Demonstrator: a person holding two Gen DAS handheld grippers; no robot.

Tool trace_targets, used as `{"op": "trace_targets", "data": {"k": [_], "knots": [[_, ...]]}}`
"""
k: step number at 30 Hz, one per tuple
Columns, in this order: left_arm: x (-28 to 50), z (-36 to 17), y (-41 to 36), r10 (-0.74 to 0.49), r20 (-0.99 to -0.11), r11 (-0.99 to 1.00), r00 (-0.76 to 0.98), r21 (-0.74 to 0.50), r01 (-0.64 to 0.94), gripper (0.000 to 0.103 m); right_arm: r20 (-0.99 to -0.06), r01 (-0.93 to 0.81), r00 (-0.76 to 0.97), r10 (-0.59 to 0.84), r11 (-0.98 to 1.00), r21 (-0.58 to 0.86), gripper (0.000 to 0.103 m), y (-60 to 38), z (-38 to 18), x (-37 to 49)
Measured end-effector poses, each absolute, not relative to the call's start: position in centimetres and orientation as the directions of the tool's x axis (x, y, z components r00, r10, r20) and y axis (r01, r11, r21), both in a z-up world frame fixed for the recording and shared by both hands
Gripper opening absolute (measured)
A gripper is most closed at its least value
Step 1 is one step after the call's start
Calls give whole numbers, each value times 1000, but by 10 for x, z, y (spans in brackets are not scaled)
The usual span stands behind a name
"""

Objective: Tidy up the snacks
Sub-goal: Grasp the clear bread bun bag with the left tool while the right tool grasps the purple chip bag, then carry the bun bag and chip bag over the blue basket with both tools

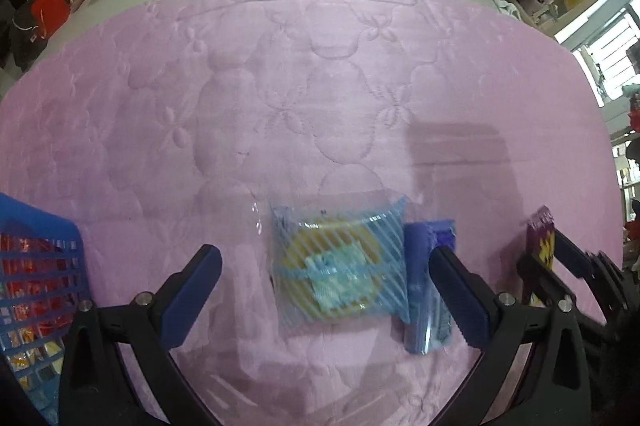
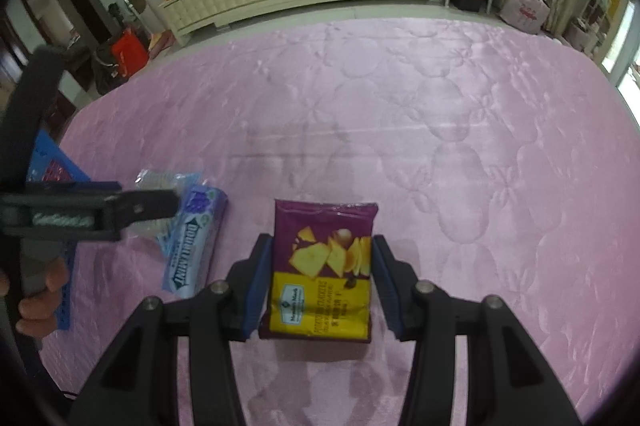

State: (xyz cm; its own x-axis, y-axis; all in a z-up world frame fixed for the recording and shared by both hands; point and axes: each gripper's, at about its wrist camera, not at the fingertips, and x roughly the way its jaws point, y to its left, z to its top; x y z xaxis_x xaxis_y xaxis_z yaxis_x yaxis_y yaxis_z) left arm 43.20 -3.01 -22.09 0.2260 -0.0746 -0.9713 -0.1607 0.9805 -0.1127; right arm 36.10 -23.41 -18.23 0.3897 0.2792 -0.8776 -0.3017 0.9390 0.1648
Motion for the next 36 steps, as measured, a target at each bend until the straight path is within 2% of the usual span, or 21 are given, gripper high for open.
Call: {"op": "trace_targets", "data": {"k": [5, 7, 11, 13, 15, 18, 22, 29, 34, 36], "knots": [[446, -228, -32, -36, -976, 977, 213, -80, -199, 102, -873, -306, 387, 297, 934, 182, 53, -233, -183, 364], [446, -230, -32, -55, -976, 977, 208, -96, -191, 99, -875, -298, 381, 298, 935, 189, 53, -237, -185, 366], [449, -233, -43, -33, -982, 988, 188, -61, -144, 99, -877, -295, 374, 303, 935, 198, 53, -239, -186, 367], [450, -235, -58, 18, -985, 995, 171, 1, -96, 98, -874, -302, 376, 307, 933, 197, 53, -240, -185, 366], [450, -232, -67, 17, -982, 998, 186, 5, -62, 89, -873, -307, 376, 311, 931, 199, 53, -239, -185, 365], [451, -225, -76, 8, -979, 999, 202, 1, -34, 65, -874, -303, 376, 309, 932, 199, 53, -240, -186, 366], [454, -220, -80, 16, -982, 998, 191, 6, -55, 57, -878, -283, 375, 298, 939, 198, 53, -245, -191, 366], [418, -209, -80, -21, -979, 998, 201, -31, -47, 55, -883, -241, 344, 320, 939, 246, 53, -250, -193, 355], [381, -185, -77, -47, -972, 999, 232, -52, -15, 55, -872, -245, 342, 350, 929, 277, 53, -246, -169, 333], [363, -171, -77, -55, -967, 998, 249, -59, -10, 55, -872, -271, 364, 326, 933, 236, 53, -242, -154, 323]]}}
